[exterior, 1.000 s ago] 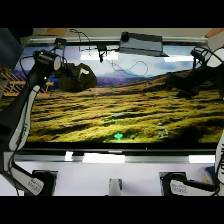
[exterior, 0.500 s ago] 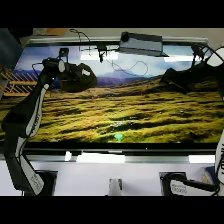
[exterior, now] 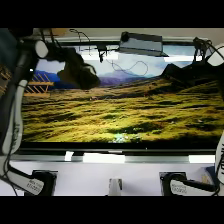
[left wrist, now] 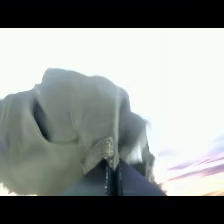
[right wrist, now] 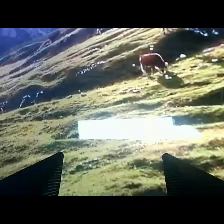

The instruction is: Fold the shirts.

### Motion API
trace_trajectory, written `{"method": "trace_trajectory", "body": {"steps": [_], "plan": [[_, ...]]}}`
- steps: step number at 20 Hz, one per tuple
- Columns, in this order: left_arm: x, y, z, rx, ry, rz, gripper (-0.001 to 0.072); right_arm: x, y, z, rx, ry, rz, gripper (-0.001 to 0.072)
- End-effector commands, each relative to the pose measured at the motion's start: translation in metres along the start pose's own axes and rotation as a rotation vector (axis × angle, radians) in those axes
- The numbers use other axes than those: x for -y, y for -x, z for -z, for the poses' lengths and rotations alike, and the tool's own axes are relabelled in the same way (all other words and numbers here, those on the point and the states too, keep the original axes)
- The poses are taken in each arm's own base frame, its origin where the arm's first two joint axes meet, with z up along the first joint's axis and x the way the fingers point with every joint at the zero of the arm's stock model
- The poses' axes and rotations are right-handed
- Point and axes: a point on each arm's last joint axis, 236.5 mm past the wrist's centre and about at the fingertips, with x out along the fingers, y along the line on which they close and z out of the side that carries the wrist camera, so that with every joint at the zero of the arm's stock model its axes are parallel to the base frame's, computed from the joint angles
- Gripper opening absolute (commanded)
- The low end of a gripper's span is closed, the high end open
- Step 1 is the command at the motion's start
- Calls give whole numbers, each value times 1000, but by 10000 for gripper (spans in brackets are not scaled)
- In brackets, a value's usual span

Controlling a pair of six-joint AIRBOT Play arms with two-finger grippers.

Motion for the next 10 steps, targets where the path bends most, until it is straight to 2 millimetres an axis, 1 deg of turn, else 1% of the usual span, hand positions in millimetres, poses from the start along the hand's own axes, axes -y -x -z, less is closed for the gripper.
{"method": "trace_trajectory", "body": {"steps": [1, 2, 3, 4, 5, 6, 7, 8, 9, 10], "plan": [[107, 168, -114, 463, 6, 301, 44, 6, 21, -12, 61, 60, 53, 677], [132, 216, -128, 555, -5, 371, 43, 8, 38, -19, 107, 81, 81, 677], [152, 260, -133, 614, -12, 438, 43, 9, 57, -26, 164, 102, 108, 678], [164, 289, -130, 632, -25, 476, 43, 11, 81, -33, 231, 130, 145, 677], [168, 304, -122, 619, -62, 468, 43, 11, 104, -37, 289, 150, 173, 677], [165, 303, -109, 569, -104, 425, 43, 11, 129, -38, 341, 167, 203, 676], [157, 290, -89, 475, -135, 372, 43, 8, 150, -37, 383, 178, 212, 676], [151, 271, -67, 370, -149, 337, 44, 4, 170, -34, 420, 187, 215, 670], [145, 248, -41, 264, -163, 304, 44, -1, 187, -28, 444, 194, 211, 661], [142, 223, -13, 168, -177, 282, 44, -4, 198, -21, 451, 197, 210, 648]]}}
